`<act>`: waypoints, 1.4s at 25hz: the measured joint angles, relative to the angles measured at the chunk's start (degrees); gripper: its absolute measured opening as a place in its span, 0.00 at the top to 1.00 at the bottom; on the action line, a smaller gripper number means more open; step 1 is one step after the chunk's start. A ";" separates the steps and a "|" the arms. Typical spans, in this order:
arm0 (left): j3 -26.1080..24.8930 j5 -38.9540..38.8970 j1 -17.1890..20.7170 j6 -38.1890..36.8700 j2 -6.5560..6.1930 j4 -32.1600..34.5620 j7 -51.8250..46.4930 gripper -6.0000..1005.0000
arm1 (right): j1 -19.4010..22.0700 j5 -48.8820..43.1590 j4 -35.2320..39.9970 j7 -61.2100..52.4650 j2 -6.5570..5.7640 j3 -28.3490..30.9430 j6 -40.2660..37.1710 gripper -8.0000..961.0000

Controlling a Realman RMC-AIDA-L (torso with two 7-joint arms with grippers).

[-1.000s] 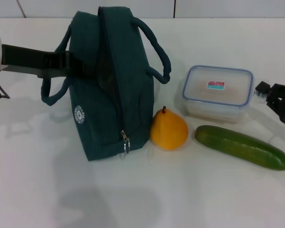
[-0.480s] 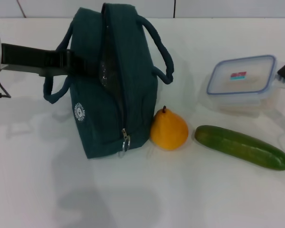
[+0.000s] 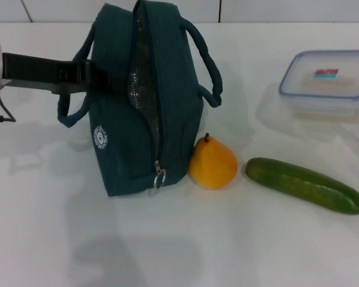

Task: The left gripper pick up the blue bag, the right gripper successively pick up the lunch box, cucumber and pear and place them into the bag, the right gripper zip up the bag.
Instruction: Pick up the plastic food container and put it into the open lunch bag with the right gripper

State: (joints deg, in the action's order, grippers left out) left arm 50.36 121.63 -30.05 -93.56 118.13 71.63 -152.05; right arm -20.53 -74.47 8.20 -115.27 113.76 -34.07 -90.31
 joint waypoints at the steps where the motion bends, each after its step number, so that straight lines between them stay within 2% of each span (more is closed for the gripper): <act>1: 0.00 0.00 0.00 0.00 0.00 0.00 0.00 0.95 | 0.19 1.00 0.00 0.14 0.12 0.00 -1.07 0.89; 6: 0.00 0.00 -0.02 -0.04 0.04 0.00 0.04 0.95 | -0.09 4.26 0.24 0.22 0.52 -0.02 -6.36 0.89; 10: 0.11 0.00 -0.33 -0.17 0.07 0.00 0.07 0.95 | -2.56 6.30 0.23 -0.06 0.89 -0.03 -12.13 0.89; 19: 0.67 0.00 -1.31 -0.63 0.09 0.07 0.61 0.95 | -12.31 7.13 0.09 -0.28 1.43 -0.03 -15.46 0.89; 27: 2.42 0.01 -2.80 -1.01 0.23 0.00 1.06 0.95 | -20.98 6.86 -0.02 -0.91 1.65 -1.08 -13.16 0.89; 35: 3.57 -0.59 -3.81 -1.02 0.26 -0.09 1.47 0.95 | -23.35 6.57 -0.03 -0.93 2.02 -7.86 -5.32 0.89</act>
State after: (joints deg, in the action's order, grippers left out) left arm 53.93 121.04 -33.87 -94.57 118.39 71.54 -150.58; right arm -43.87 -67.90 8.17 -116.20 115.78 -41.93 -95.63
